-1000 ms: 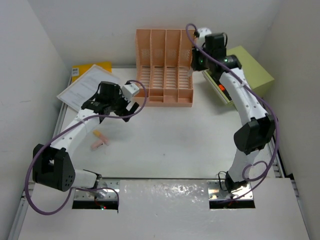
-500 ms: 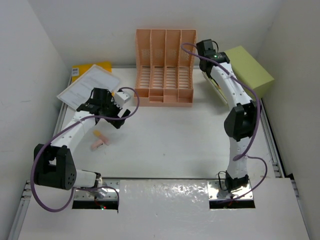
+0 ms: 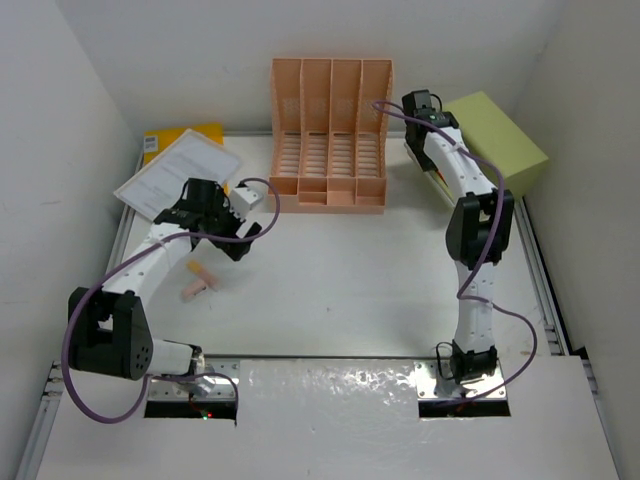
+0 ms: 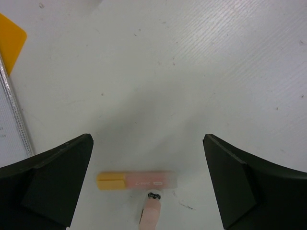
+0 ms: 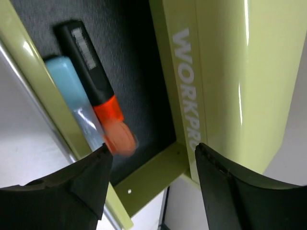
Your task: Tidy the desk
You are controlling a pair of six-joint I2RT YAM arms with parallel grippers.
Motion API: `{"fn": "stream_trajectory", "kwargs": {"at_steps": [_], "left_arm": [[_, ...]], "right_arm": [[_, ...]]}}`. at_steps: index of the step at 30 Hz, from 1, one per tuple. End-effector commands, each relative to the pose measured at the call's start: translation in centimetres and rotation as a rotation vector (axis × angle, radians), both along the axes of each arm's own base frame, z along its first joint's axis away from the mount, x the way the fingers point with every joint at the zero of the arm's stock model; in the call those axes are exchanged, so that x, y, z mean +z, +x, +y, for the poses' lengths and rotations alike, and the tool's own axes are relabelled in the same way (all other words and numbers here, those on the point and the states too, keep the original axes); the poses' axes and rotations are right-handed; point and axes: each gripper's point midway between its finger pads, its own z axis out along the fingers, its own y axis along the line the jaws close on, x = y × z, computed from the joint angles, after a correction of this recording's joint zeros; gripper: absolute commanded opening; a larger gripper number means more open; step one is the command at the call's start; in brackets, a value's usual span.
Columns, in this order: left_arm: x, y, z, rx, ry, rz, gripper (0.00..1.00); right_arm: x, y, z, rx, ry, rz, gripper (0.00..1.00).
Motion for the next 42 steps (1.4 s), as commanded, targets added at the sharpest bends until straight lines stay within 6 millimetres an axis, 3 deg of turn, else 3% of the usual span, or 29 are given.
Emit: {"fn": "stream_trajectory", "kwargs": {"at_steps": [1,4,8,12,13,14,15,16,17,18,19,20,21,22,23,26,31,35,39,42], "left_arm": [[0.4,0.1,-0.4,-0.026,-0.019,-0.016,0.99],[0.6,0.1,-0.3,-0.023,-0.011,-0.015,0.99],[0.8,0.1,-0.2,-0.029,-0.015,-0.01,0.99],[0.8,-0.7,1.2,-0.04,0.033,0.014,0.97],[0.9,-0.9,2.4,-0.029,0.054,0.017,0.95],[1.6,-1.0,3.4,-0.081,0.105,-0.014,0.93],[1.4,-2.3,5.0,-0.089,0.135,0.021,0.92],[1.6,-2.8,6.3,-0.112,0.172,0.024,0.91],[1.4,-3.3,7.4,-0.181,0.231,0.034,0.91],[0.8,-4.8,8.1,-0.213,0.255,0.093,0.91],[0.5,-5.5,9.2,-0.234,0.301,0.117,0.91],[-0.1,-6.1,9.8,-0.282,0.337,0.138,0.92],[-0.2,-5.9,10.0,-0.279,0.351,0.13,0.93],[-0.4,-5.6,10.2,-0.27,0.36,0.128,0.94],[-1.0,-5.4,10.2,-0.271,0.358,0.136,0.94],[-1.8,-3.4,10.7,-0.31,0.406,0.07,0.96],[-3.0,-2.9,9.1,-0.357,0.307,0.131,0.95],[-4.1,-4.4,6.6,-0.435,0.24,0.204,0.9],[-5.8,-6.0,3.5,-0.545,0.287,0.23,0.89],[-7.0,-7.1,4.3,-0.557,0.334,0.272,0.87]], "right_arm": [[2.3,2.5,0.3,0.025,-0.019,-0.132,0.68],[3.9,3.6,0.5,0.036,-0.011,-0.194,0.71],[7.5,4.3,1.4,0.064,0.059,-0.316,0.71],[10.4,4.2,3.7,0.139,0.191,-0.383,0.7],[10.8,3.8,4.2,0.158,0.222,-0.387,0.71],[9.6,3.1,4.8,0.174,0.248,-0.361,0.72],[11.3,2.1,6.0,0.224,0.286,-0.386,0.72],[11.5,1.4,6.6,0.25,0.296,-0.386,0.75],[9.9,0.6,7.2,0.265,0.3,-0.364,0.76],[11.7,-0.7,8.0,0.296,0.315,-0.403,0.77],[11.8,-1.4,8.9,0.332,0.345,-0.408,0.78],[10.3,-2.0,9.6,0.345,0.38,-0.398,0.8],[10.4,-2.7,10.6,0.369,0.412,-0.41,0.8],[11.9,-3.7,11.1,0.388,0.444,-0.453,0.8],[10.4,-4.2,12.0,0.407,0.486,-0.446,0.8],[9.9,-6.2,14.7,0.484,0.529,-0.451,0.81],[8.0,-8.6,17.3,0.559,0.607,-0.398,0.81],[6.7,-9.6,17.5,0.563,0.646,-0.412,0.81],[5.7,-9.8,17.9,0.562,0.663,-0.383,0.82],[5.3,-10.0,18.0,0.566,0.668,-0.364,0.82]]}}
